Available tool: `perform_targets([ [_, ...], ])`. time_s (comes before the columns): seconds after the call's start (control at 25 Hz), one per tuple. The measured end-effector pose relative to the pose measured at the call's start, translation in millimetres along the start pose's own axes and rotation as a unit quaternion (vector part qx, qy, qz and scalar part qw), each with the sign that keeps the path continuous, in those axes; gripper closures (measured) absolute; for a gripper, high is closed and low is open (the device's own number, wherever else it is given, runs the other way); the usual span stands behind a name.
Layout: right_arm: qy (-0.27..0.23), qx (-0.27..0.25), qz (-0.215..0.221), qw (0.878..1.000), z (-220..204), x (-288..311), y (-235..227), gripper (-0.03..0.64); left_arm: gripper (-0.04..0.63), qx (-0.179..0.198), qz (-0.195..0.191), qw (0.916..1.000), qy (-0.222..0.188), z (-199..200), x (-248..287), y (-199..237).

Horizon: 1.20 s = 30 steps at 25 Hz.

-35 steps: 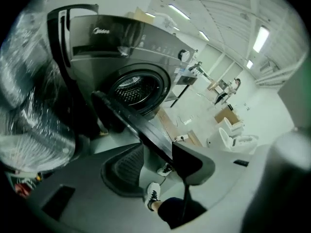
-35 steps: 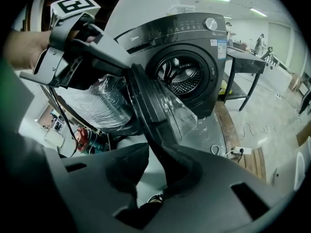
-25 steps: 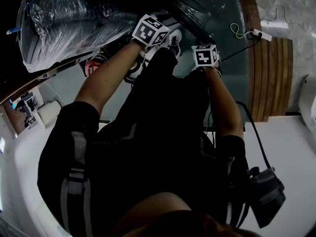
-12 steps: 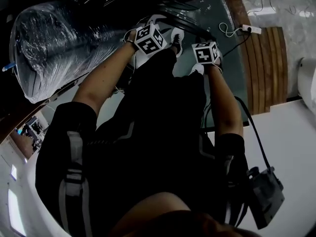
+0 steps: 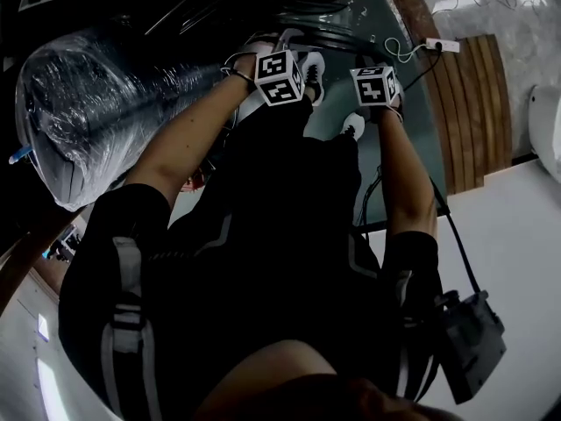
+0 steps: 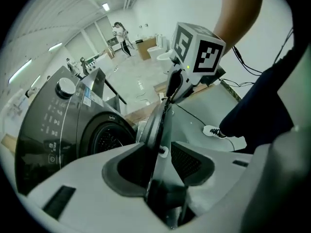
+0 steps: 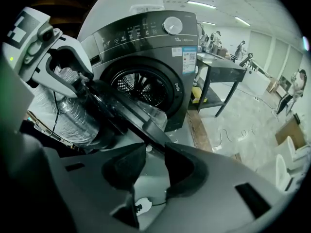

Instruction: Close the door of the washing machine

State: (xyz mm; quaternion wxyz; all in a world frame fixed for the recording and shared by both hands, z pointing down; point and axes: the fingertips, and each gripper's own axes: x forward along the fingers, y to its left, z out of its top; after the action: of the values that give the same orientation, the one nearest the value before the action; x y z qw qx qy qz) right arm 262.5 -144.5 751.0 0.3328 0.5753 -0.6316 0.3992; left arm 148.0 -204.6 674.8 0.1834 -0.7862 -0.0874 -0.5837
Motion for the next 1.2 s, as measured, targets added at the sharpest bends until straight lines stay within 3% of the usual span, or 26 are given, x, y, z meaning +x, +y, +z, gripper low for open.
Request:
perform_targets([
  [0.12,-0.003,0.009,-0.013,1.000,9,3,-10,0.491,0.453,0.007,-0.002,0.9999,-0.008,3,2,12],
  [0.28,-0.017,0.067,-0.020,0.997,22,8,-20,0.497,0.470,0.027,0.013,0.9995,-0.005,2,6,25],
  [0.44,-0.027,0.122,-0.039,0.991,34,16,-30,0.508,0.479,-0.007,0.016,0.9997,-0.017,4,11,41],
  [0.56,-0.044,0.141,-0.044,0.988,49,24,-36,0.518,0.479,-0.010,0.031,0.9992,-0.025,3,14,54],
  [0.72,-0.055,0.159,-0.048,0.985,64,30,-44,0.529,0.479,-0.033,0.027,0.9986,-0.031,3,17,67],
  [1.0,-0.060,0.196,-0.054,0.977,93,42,-50,0.588,0.479,-0.070,0.057,0.9951,-0.039,1,15,88],
  [1.2,-0.079,0.183,-0.041,0.979,122,52,-59,0.591,0.479,-0.080,0.072,0.9930,-0.049,-4,15,107],
])
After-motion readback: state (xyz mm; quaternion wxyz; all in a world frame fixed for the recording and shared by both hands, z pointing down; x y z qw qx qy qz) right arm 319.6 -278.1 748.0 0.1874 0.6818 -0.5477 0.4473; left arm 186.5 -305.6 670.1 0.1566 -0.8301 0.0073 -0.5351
